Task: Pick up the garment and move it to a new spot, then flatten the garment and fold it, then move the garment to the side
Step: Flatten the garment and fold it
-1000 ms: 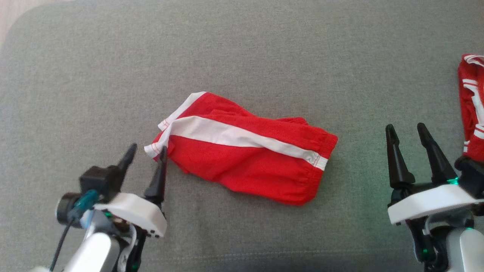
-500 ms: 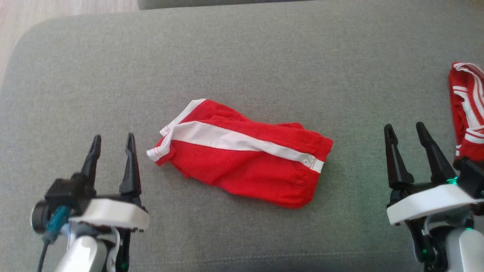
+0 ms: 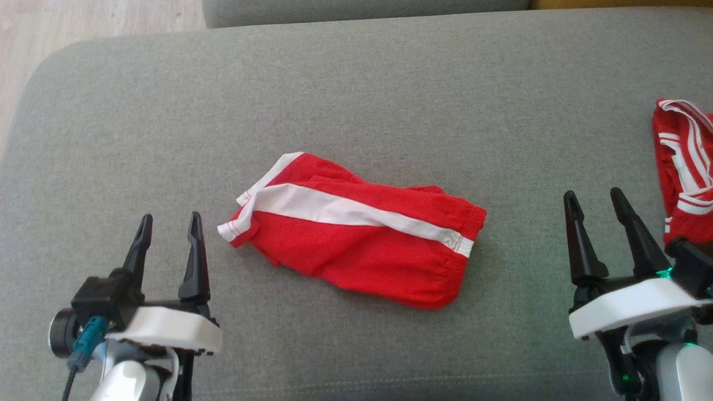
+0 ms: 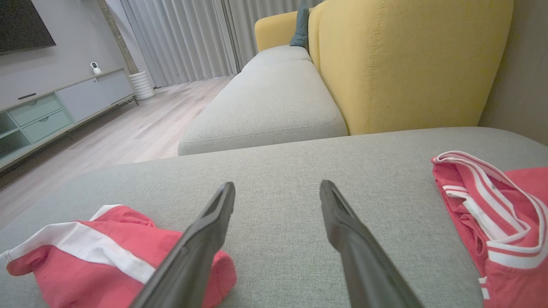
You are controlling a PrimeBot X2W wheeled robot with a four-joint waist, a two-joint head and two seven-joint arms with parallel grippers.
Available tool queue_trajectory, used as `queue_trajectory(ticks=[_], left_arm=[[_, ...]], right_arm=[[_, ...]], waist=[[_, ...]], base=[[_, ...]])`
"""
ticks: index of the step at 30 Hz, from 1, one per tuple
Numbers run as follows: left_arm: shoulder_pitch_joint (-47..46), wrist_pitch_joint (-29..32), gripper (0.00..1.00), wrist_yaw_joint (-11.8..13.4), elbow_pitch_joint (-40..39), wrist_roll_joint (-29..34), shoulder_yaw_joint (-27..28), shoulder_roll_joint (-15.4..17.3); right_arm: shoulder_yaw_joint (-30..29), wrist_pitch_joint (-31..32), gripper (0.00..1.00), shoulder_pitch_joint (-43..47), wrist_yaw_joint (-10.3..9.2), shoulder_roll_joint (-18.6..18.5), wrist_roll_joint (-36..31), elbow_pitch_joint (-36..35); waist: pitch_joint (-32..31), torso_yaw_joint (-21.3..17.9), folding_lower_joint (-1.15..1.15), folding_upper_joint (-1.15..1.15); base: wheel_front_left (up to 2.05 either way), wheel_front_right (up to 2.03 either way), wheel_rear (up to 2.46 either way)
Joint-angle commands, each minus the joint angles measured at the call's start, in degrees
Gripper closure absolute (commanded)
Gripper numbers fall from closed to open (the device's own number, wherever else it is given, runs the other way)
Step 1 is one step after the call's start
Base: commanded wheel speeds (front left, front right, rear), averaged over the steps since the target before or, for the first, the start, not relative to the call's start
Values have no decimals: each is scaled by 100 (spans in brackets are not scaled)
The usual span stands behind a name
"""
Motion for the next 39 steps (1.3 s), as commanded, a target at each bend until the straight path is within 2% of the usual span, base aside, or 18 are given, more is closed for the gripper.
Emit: queue_trajectory(ticks=[1,10,14,18,21,27,38,39], left_arm=[[-149,-39,0,39,-174,36,225,105],[-173,13,0,2,-163,6,167,142],[-386,414,0,-322,-64,-216,2,189],[-645,1150,0,-685,138,-637,-129,235],[-834,1596,0,-827,298,-853,-148,308],[-1034,2095,0,-1033,574,-1166,-161,394],[-1162,2035,0,-1074,760,-1166,-145,467],[-1176,2010,3,-1101,759,-1182,-143,464]], right_arm=[[144,8,0,-79,-5,-31,-52,-242],[139,26,0,-62,-5,-31,-39,-250],[125,36,0,-54,-5,-31,-32,-250],[149,35,0,-99,-5,-31,-32,-258],[170,28,0,-130,-5,-31,-32,-256],[169,-7,0,-161,-5,-31,-3,-222],[166,-70,0,-187,-5,-31,29,-180],[170,-72,0,-193,-5,-31,28,-176]], waist=[[-4,-1,0,0],[-6,-1,0,0],[45,34,0,0],[127,32,0,0],[189,3,0,0],[274,-97,0,0],[363,-162,0,0],[371,-161,0,0]], base=[[0,0,0],[0,0,0],[0,0,0],[0,0,0],[0,0,0],[0,0,0],[0,0,0],[0,0,0]])
